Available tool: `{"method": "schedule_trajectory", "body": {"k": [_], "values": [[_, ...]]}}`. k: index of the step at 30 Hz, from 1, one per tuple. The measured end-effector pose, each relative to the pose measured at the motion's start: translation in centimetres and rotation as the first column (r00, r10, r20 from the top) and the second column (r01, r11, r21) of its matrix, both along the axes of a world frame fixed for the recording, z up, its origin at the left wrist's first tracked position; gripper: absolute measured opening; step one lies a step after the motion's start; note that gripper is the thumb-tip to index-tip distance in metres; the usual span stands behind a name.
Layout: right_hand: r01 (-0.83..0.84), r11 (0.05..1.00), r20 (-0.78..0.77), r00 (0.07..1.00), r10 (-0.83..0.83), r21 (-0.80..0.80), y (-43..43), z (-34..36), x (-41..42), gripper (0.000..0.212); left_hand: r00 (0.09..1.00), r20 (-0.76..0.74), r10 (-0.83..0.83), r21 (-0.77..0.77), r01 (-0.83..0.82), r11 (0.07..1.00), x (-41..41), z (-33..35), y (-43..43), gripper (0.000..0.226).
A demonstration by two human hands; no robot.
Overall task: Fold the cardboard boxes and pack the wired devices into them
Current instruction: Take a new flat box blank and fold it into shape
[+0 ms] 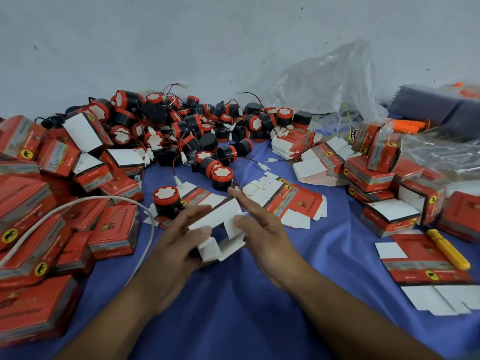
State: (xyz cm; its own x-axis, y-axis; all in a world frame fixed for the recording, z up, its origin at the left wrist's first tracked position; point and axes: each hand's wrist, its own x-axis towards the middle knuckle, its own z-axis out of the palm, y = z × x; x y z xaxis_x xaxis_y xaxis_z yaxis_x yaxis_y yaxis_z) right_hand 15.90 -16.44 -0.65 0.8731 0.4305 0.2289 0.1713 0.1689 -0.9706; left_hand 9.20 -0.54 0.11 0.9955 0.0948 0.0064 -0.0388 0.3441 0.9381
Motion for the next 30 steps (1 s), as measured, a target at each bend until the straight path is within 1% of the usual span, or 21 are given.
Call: {"method": "schedule_trajectory", "body": {"k": [2, 4, 5, 7, 8, 10, 11, 12, 13, 14, 15, 16, 18, 20, 22, 24, 25, 27, 28, 29, 30], "values": [[0.066, 0.998, 0.039, 0.997, -0.067, 0.016, 0.0, 0.0, -0.1, 0.051, 0.994, 0.112, -0.012, 0.207, -0.011, 0.978, -0.4, -0.7, -0.1, 0.035], [0.111, 0.993, 0.060, 0.992, -0.113, 0.039, 0.1, 0.1, -0.3, 0.047, 0.983, 0.184, -0.004, 0.339, -0.060, 0.939, -0.7, -0.9, -0.3, 0.041], [0.098, 0.993, 0.046, 0.994, -0.101, 0.061, 0.3, 0.3, -0.4, 0.048, 0.974, 0.227, 0.017, 0.387, -0.107, 0.916, -0.5, -0.9, -0.4, 0.043], [0.010, 0.992, -0.030, 1.000, -0.006, 0.129, 0.4, 0.5, -0.8, 0.052, 0.951, 0.301, 0.077, 0.458, -0.214, 0.863, -0.5, -0.8, -0.6, 0.047], [-0.038, 0.988, -0.040, 0.998, 0.044, 0.147, 0.4, 0.6, -1.0, 0.051, 0.942, 0.319, 0.103, 0.480, -0.254, 0.840, -0.5, -0.6, -0.6, 0.048], [-0.077, 0.991, 0.002, 0.997, 0.078, 0.109, 0.5, 0.7, -1.4, 0.050, 0.934, 0.341, 0.107, 0.551, -0.290, 0.783, -0.8, -0.2, -0.5, 0.048], [-0.066, 0.993, 0.044, 0.997, 0.062, 0.094, 0.4, 0.7, -1.5, 0.052, 0.929, 0.362, 0.078, 0.628, -0.305, 0.716, -1.0, -0.1, -0.4, 0.052], [-0.045, 0.996, 0.079, 0.996, 0.039, 0.077, 0.4, 0.8, -1.5, 0.053, 0.923, 0.383, 0.021, 0.729, -0.316, 0.607, -1.1, -0.1, -0.4, 0.060], [-0.018, 0.998, 0.126, 0.992, 0.011, 0.054, 0.3, 1.0, -1.4, 0.049, 0.923, 0.381, -0.050, 0.828, -0.317, 0.463, -1.2, -0.2, -0.3, 0.066], [0.011, 1.000, 0.177, 0.984, -0.015, 0.024, 0.1, 1.1, -1.3, 0.042, 0.923, 0.367, -0.117, 0.894, -0.315, 0.319, -1.3, -0.2, -0.4, 0.070], [0.035, 0.999, 0.216, 0.976, -0.033, -0.009, 0.0, 1.4, -1.0, 0.035, 0.922, 0.353, -0.155, 0.923, -0.317, 0.219, -1.4, -0.2, -0.5, 0.073], [0.046, 0.998, 0.234, 0.971, -0.037, -0.032, -0.2, 1.6, -0.8, 0.030, 0.926, 0.344, -0.156, 0.930, -0.313, 0.192, -1.5, -0.1, -0.7, 0.074], [0.023, 0.998, 0.224, 0.975, -0.010, -0.056, -0.4, 2.1, -0.7, 0.028, 0.910, 0.389, -0.145, 0.912, -0.357, 0.204, -1.5, 0.1, -0.7, 0.073], [-0.036, 0.996, 0.201, 0.978, 0.051, -0.079, -0.3, 2.6, -0.7, 0.028, 0.861, 0.484, -0.154, 0.867, -0.448, 0.219, -1.5, 0.5, -0.3, 0.069], [-0.136, 0.984, 0.174, 0.973, 0.155, -0.114, -0.1, 3.0, -0.8, 0.030, 0.811, 0.556, -0.184, 0.821, -0.500, 0.277, -1.3, 1.0, 0.2, 0.068], [-0.214, 0.971, 0.128, 0.965, 0.228, -0.111, 0.0, 3.0, -0.9, 0.034, 0.782, 0.591, -0.198, 0.792, -0.516, 0.325, -1.2, 1.3, 0.6, 0.069], [-0.235, 0.967, 0.094, 0.965, 0.243, -0.095, 0.0, 2.9, -0.8, 0.038, 0.779, 0.601, -0.178, 0.783, -0.530, 0.325, -1.2, 1.3, 0.8, 0.070], [-0.257, 0.965, -0.026, 0.966, 0.256, -0.043, 0.2, 2.5, -0.8, 0.054, 0.791, 0.599, -0.126, 0.783, -0.545, 0.299, -1.1, 1.1, 1.0, 0.077], [-0.260, 0.966, -0.081, 0.963, 0.257, -0.018, 0.2, 2.3, -0.8, 0.059, 0.803, 0.585, -0.111, 0.792, -0.537, 0.289, -1.1, 0.9, 1.1, 0.080], [-0.254, 0.967, -0.106, 0.962, 0.252, -0.008, 0.3, 2.1, -0.8, 0.056, 0.812, 0.573, -0.112, 0.801, -0.525, 0.288, -1.0, 0.7, 1.1, 0.080], [-0.244, 0.970, -0.100, 0.965, 0.241, -0.020, 0.4, 1.8, -0.8, 0.050, 0.816, 0.564, -0.125, 0.807, -0.513, 0.294, -0.9, 0.5, 1.1, 0.079]]}}
